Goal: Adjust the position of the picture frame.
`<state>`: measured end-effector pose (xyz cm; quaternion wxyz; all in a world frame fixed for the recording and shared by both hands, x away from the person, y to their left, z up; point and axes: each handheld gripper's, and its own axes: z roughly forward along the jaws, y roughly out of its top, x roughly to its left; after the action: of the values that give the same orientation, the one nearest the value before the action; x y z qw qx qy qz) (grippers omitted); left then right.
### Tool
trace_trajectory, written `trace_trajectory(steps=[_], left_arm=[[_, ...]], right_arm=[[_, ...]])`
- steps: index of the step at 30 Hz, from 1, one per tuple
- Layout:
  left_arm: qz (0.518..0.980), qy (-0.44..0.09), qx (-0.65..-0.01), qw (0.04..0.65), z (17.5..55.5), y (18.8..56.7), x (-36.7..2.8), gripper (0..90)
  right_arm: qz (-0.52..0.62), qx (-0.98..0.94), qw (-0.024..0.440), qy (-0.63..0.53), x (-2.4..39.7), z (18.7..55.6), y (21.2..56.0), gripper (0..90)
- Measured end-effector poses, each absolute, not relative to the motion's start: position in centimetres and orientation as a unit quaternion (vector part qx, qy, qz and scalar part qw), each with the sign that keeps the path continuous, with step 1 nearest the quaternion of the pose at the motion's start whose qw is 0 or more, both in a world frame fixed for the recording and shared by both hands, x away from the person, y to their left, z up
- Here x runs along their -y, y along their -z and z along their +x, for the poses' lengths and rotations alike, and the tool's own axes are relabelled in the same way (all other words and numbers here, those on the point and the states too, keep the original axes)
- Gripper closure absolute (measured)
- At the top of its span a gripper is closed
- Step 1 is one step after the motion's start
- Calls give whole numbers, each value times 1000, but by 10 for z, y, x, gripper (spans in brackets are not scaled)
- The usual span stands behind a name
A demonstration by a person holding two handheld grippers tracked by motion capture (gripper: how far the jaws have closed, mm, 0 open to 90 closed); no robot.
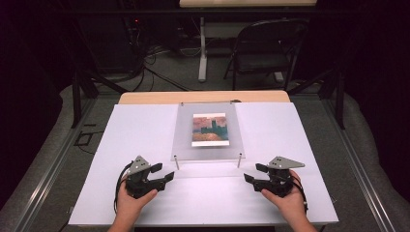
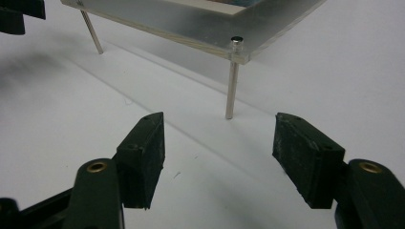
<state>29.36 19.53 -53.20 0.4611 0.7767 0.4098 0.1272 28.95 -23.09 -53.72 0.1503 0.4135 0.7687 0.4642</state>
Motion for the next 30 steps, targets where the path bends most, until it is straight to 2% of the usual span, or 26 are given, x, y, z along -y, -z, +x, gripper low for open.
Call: trace_trajectory(steps=[14,21,27,30], left_arm=[[776,-124,-405,468,287,516,-206,373],[772,-134,-408,469,292,506,-208,375],[771,-130,-410,469,302,498,-206,370],[768,-128,-412,473,309,492,-204,370]], right_arm=[[404,-774,154,-463,234,282,521,352],[426,-759,143,-471,244,288,514,353],[428,-758,160,-465,248,294,503,345],[427,-760,153,-466,248,301,499,347]])
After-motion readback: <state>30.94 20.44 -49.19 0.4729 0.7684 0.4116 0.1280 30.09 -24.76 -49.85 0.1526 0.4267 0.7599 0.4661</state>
